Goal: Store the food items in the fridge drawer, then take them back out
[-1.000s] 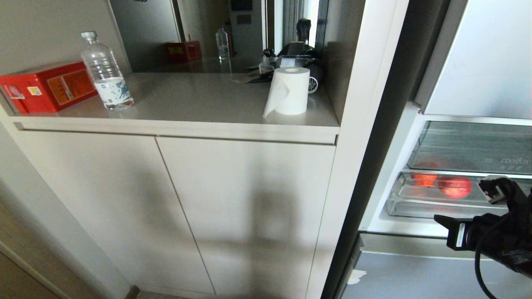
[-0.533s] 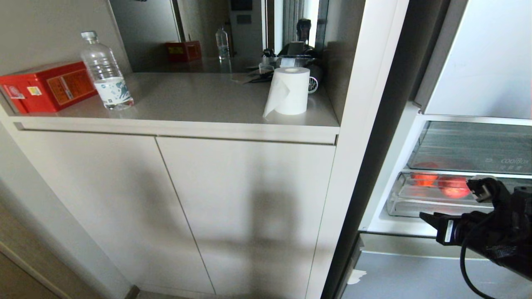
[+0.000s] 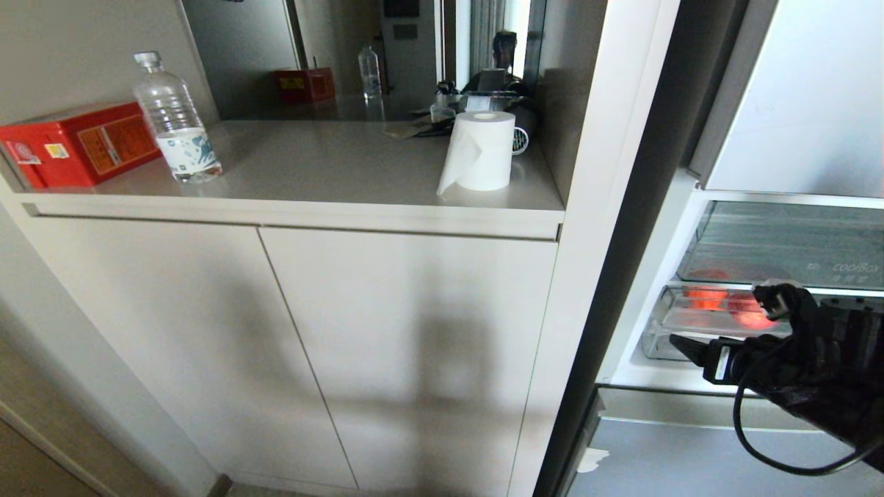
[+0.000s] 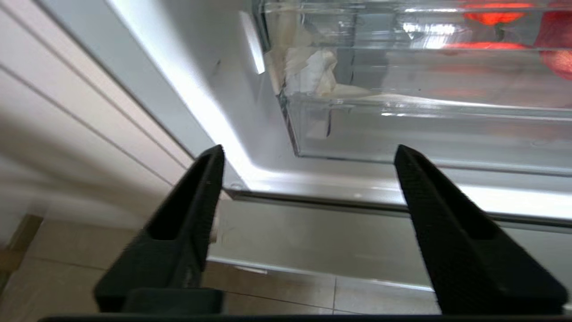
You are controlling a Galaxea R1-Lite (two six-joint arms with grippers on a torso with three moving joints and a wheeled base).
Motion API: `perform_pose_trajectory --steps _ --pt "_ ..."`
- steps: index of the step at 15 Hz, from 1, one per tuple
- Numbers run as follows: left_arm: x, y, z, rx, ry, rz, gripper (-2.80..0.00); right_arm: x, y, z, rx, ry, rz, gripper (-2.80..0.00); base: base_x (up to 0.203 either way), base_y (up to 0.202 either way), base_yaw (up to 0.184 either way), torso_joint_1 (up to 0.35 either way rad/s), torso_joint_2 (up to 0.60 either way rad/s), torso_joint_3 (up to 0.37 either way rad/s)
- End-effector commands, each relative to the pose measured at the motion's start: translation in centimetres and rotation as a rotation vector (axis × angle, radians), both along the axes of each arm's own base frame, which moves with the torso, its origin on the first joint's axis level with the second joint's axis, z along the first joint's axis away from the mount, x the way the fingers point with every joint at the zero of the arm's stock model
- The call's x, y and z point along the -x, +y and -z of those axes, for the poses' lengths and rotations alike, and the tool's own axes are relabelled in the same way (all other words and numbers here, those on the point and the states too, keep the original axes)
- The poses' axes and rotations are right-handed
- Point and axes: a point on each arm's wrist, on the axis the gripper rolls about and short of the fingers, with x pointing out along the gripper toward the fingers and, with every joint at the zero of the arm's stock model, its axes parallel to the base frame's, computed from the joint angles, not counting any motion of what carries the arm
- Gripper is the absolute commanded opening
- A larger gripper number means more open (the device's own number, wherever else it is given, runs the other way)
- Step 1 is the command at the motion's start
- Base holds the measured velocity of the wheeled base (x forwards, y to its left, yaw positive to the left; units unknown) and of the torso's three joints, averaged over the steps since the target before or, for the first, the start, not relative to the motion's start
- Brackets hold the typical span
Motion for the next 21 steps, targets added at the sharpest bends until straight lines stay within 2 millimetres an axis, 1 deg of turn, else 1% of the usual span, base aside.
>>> perform_pose_trajectory --steps 1,3,10,17,18,21 --pt "0.0 0.0 0.0 0.000 0.001 -0.001 -2.80 -0.8 0.1 0.5 -0.002 0.012 0.000 0.00 0.000 0.000 0.000 0.000 0.00 0.000" --pt "0.0 0.0 0.0 0.000 0.000 -0.001 -2.80 -1.6 0.1 0.6 -0.007 0.006 0.015 0.00 0.000 0.000 0.000 0.000 0.00 0.000" --pt "0.0 0.0 0.0 0.000 0.002 -0.001 -2.80 -3.3 0.1 0.2 -0.007 -0.024 0.057 0.00 0.000 0.000 0.000 0.000 0.00 0.000" --pt "0.0 0.0 0.0 0.000 0.002 -0.001 -2.80 -3.9 0.9 0.5 -0.007 -0.027 0.031 0.00 0.000 0.000 0.000 0.000 0.00 0.000" --pt "0.0 0.0 0.0 0.000 0.000 -0.001 -2.80 -3.9 0.9 0.4 -0.007 -0.029 0.032 -2.80 0.000 0.000 0.000 0.000 0.00 0.000" --pt "0.0 0.0 0.0 0.000 0.001 -0.001 -2.80 -4.0 1.0 0.1 -0.007 -0.044 0.033 -2.80 0.000 0.000 0.000 0.000 0.00 0.000"
